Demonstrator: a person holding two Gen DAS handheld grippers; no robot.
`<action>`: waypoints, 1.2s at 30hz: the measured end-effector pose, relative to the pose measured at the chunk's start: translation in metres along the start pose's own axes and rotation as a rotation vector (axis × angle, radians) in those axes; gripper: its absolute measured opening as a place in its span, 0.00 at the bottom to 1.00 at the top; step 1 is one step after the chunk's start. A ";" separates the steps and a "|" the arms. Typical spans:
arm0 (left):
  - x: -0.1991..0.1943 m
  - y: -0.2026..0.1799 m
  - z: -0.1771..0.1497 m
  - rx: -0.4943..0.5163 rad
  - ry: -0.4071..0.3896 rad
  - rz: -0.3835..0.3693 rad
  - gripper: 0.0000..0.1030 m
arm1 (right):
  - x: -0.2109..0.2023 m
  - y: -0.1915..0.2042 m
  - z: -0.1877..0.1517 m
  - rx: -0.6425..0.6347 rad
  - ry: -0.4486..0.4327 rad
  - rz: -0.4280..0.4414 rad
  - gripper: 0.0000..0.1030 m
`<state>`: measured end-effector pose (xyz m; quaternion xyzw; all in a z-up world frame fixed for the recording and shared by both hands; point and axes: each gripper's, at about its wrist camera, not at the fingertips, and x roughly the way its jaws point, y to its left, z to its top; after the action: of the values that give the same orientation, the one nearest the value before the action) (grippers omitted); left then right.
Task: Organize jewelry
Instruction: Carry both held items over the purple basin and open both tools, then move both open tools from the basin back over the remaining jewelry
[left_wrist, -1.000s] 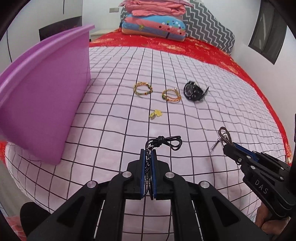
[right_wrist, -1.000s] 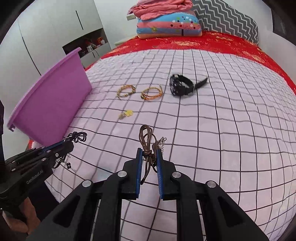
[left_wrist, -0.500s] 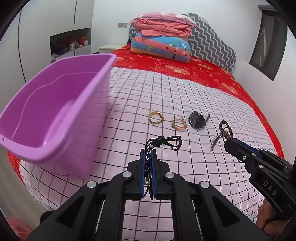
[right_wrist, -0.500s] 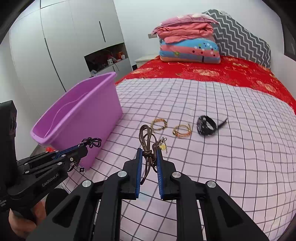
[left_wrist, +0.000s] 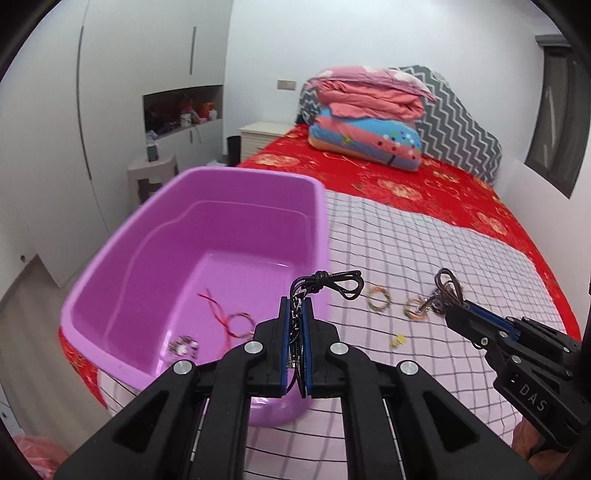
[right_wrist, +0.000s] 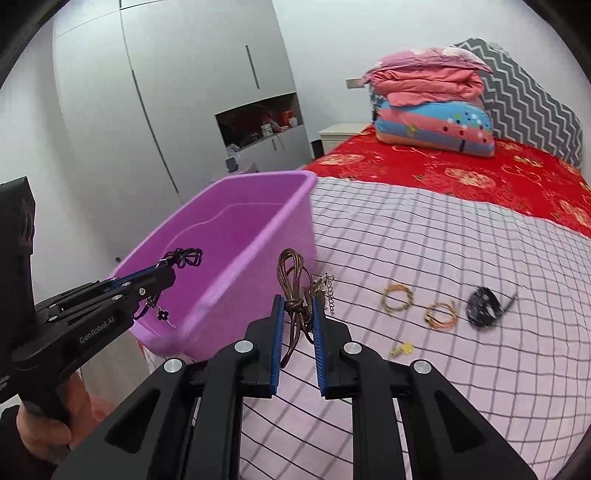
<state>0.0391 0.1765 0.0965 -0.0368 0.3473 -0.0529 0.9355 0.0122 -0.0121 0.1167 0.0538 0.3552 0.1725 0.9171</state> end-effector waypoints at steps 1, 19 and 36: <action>0.000 0.009 0.003 -0.011 -0.006 0.014 0.06 | 0.006 0.008 0.005 -0.011 0.001 0.012 0.14; 0.043 0.108 0.004 -0.186 0.072 0.142 0.07 | 0.103 0.100 0.044 -0.119 0.140 0.134 0.15; 0.045 0.129 0.002 -0.250 0.101 0.264 0.85 | 0.121 0.103 0.050 -0.166 0.155 0.030 0.40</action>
<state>0.0838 0.2989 0.0555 -0.1043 0.3995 0.1124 0.9038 0.1003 0.1278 0.1000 -0.0303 0.4086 0.2189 0.8856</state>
